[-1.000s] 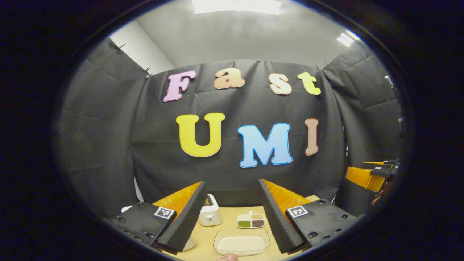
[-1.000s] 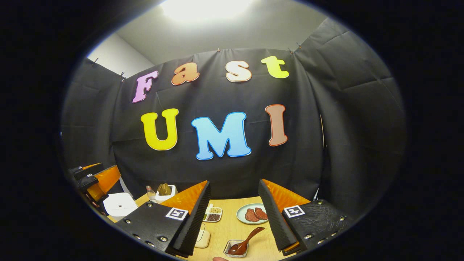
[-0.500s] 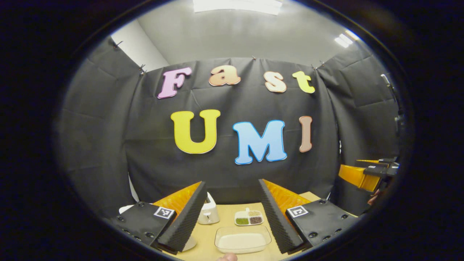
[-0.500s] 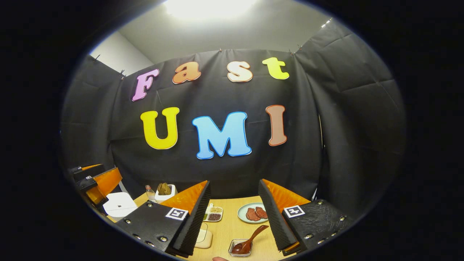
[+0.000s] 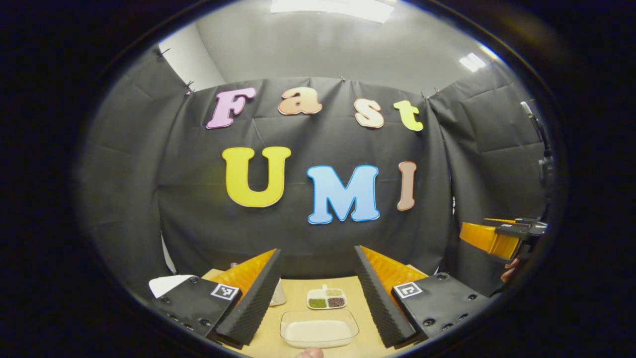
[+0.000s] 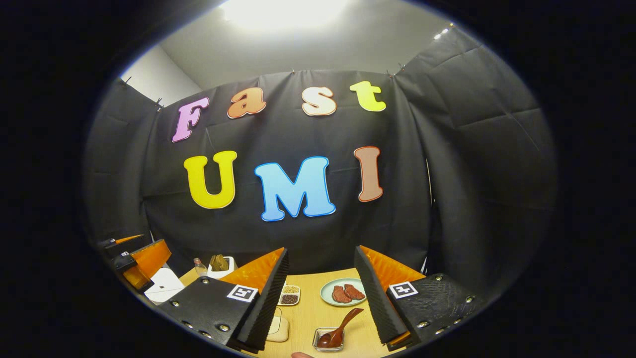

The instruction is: Close the left gripper, press the button to open the rice cooker; take a wooden spoon from the chopstick holder with the right hand, scoop a spoonful of rice and pour it into the rice cooker, then put the wooden spoon back into the chopstick holder.

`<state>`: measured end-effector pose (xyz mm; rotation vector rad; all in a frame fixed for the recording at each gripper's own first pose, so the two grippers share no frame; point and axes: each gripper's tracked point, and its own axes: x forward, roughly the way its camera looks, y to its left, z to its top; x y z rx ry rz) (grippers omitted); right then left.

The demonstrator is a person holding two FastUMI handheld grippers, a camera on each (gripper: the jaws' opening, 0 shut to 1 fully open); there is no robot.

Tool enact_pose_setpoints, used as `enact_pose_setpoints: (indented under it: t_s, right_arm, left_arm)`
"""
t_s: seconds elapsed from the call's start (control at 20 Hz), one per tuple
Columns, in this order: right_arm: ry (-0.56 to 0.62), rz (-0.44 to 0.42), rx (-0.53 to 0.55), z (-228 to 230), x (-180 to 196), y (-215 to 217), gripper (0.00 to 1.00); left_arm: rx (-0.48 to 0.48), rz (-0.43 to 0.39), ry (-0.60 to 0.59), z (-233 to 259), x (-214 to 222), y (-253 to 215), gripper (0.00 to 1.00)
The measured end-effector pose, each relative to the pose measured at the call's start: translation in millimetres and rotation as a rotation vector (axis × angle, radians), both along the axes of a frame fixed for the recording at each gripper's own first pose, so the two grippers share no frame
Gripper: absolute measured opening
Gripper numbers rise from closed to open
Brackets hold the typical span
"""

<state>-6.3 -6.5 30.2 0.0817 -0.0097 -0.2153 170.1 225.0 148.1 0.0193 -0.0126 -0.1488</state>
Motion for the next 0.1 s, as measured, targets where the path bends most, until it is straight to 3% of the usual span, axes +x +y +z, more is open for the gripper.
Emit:
enact_pose_setpoints:
  t_s: [0.1]
  right_arm:
    - [-0.020,0.002,-0.011,4.9,-2.2,-18.9,0.81]
  left_arm:
    - [0.011,0.012,-0.032,7.2,-3.2,-15.8,1.00]
